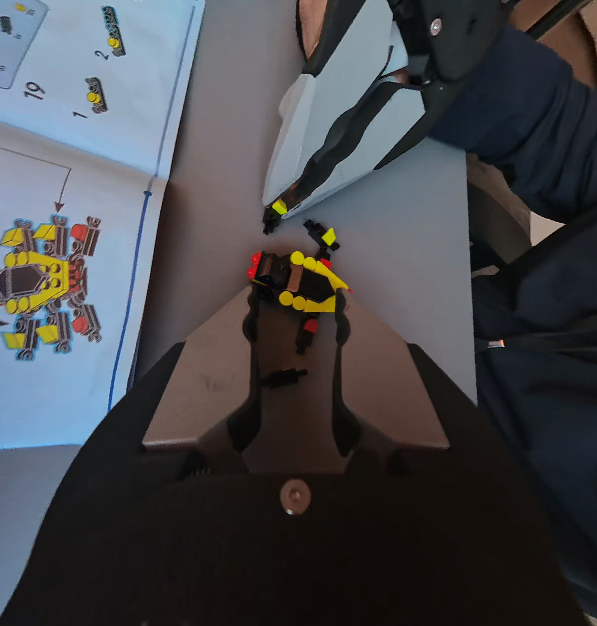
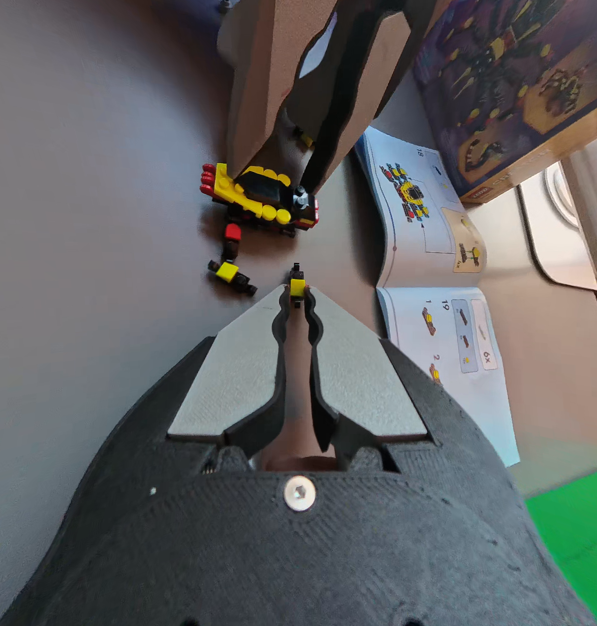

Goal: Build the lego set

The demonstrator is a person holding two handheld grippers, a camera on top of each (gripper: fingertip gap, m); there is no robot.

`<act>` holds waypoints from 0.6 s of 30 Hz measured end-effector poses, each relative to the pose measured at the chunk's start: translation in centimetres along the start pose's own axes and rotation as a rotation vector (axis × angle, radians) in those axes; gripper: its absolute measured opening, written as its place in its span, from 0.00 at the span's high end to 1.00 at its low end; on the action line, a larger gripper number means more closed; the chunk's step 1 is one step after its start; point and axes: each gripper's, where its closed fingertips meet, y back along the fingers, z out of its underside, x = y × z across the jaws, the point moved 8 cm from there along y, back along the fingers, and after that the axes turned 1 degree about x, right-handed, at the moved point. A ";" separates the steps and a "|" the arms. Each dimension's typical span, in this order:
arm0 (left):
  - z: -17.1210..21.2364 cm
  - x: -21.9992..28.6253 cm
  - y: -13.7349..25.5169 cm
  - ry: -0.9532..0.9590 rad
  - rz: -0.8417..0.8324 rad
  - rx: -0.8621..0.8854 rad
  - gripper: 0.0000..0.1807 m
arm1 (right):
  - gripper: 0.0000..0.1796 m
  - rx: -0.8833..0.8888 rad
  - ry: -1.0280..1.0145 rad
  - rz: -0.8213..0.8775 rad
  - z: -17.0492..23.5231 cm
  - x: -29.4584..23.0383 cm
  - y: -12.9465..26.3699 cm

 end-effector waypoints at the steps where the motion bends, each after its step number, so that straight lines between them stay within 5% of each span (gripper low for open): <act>1: -0.1 0.0 -0.2 0.008 0.020 0.005 0.77 | 0.97 -0.002 -0.005 0.001 0.0 0.0 0.0; 8: -0.4 0.1 0.1 -0.012 0.031 0.054 0.87 | 0.97 -0.012 -0.025 0.002 0.2 0.1 0.2; 10: 0.0 0.4 0.4 -0.074 -0.005 0.061 1.00 | 0.95 -0.021 -0.041 -0.005 0.2 0.2 0.4; 18: 1.5 0.6 -0.1 -0.089 -0.014 0.053 0.93 | 0.75 0.026 -0.119 -0.071 -0.7 -0.3 0.7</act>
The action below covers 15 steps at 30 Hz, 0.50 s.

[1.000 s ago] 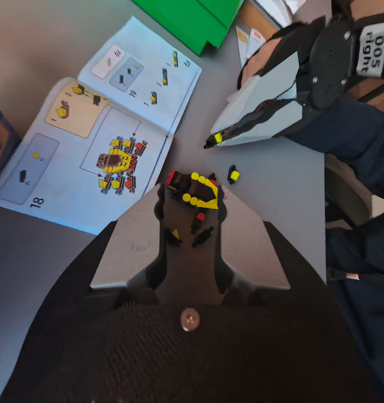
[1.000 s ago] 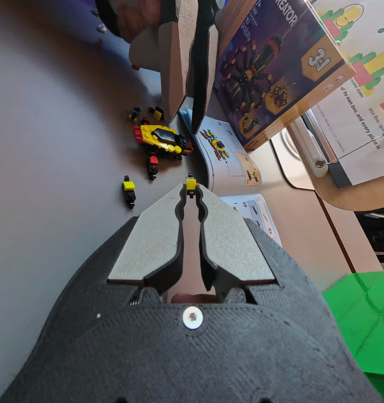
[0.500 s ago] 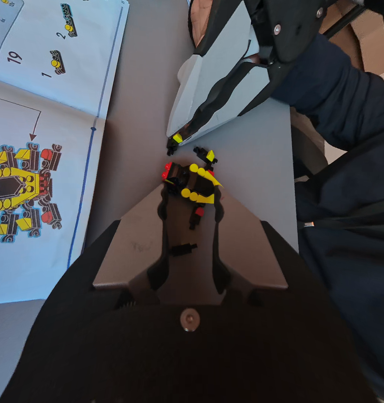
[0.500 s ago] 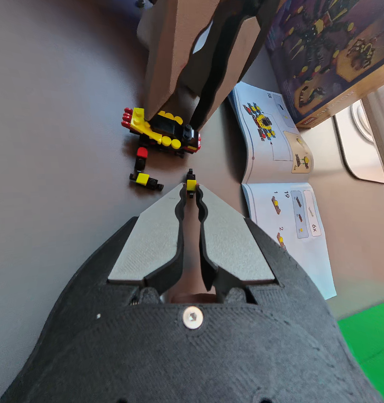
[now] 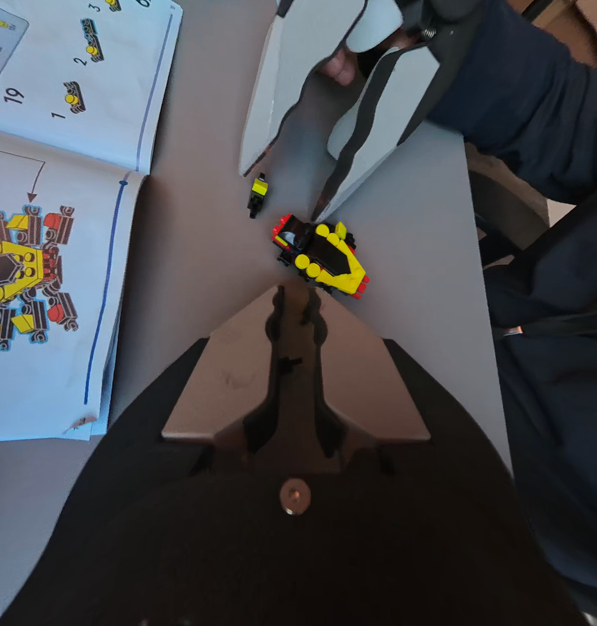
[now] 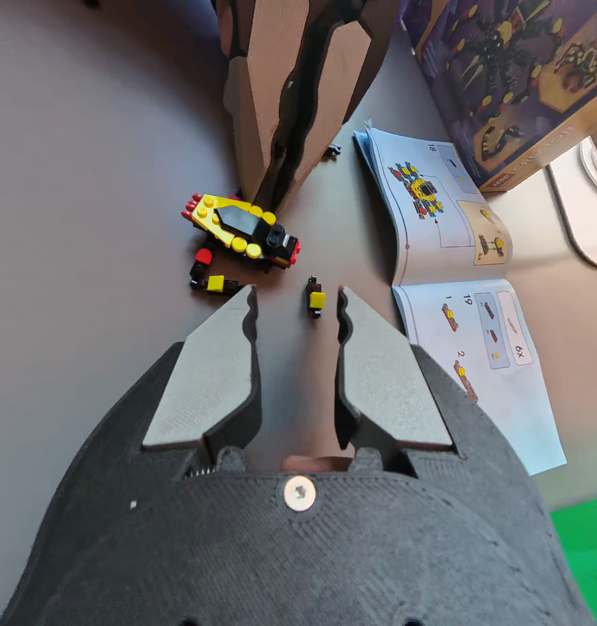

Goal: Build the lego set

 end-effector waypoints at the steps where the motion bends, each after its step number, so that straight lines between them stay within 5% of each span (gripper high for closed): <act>1: 0.0 0.0 0.3 0.005 -0.006 0.020 0.92 | 0.74 0.006 -0.011 -0.010 -0.2 -0.1 0.2; 9: 0.7 -0.2 1.8 -0.062 -0.206 0.089 0.93 | 0.50 0.111 -0.255 -0.133 -2.4 -1.3 1.2; 15: 0.8 0.0 2.4 -0.051 -0.180 0.127 0.89 | 0.53 -0.006 -0.280 -0.005 -2.8 -2.2 -1.1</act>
